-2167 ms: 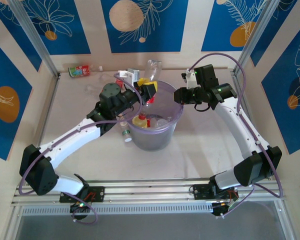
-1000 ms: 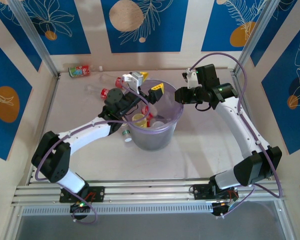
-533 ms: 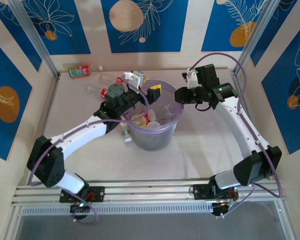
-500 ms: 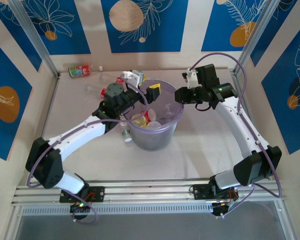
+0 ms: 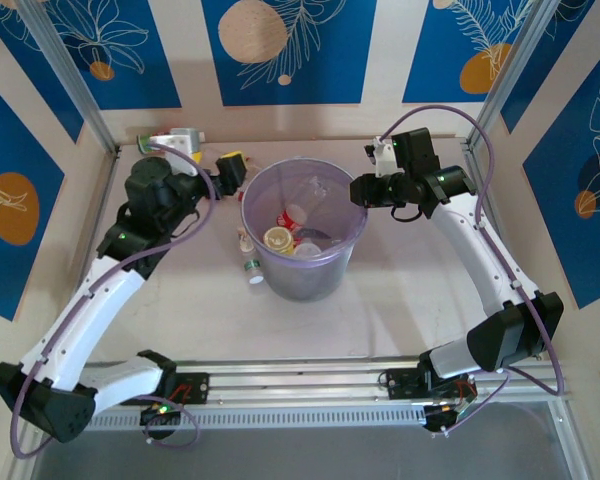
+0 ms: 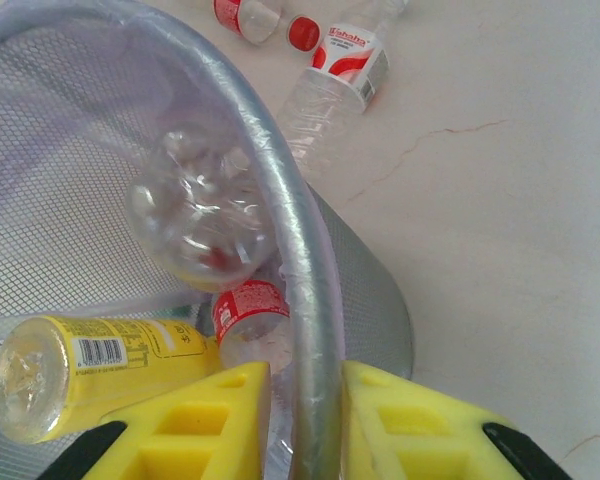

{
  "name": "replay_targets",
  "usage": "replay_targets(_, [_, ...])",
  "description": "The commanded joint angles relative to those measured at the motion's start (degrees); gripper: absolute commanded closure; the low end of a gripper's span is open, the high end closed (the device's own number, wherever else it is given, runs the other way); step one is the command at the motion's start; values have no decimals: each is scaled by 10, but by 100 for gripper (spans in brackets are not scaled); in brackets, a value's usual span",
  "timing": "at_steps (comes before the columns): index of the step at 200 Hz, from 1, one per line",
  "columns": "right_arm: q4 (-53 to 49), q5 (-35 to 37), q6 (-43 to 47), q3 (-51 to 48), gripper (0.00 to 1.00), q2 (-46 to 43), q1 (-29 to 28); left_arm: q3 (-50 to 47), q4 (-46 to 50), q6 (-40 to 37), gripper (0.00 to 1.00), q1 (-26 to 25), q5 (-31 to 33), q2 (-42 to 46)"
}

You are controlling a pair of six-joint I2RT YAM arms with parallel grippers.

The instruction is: Put the plastic bottles in the bin

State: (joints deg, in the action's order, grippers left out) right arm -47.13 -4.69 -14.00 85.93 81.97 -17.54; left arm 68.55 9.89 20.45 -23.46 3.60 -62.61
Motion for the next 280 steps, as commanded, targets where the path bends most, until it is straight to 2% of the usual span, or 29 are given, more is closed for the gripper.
replay_targets(1, [3,-7,6,13,77,0,3,-39,104,73,0,57,-29,10])
replay_targets(27, [-1,-7,9,16,77,1,2,-88,90,124,0,111,-88,-14])
replay_targets(77, [-8,-3,11,10,77,-4,3,-110,27,163,0,116,-121,-130])
replay_targets(110, [-4,-8,7,8,77,-8,-1,-107,-8,176,0,97,-125,-203])
replay_targets(153, [-13,0,9,18,77,-5,-1,-106,-14,178,0,63,-108,-256])
replay_targets(213, [-11,4,6,19,77,-1,-6,-143,-3,181,0,31,-71,-272])
replay_targets(280, [-11,4,9,22,77,6,-7,-167,-41,202,0,15,-74,-315])
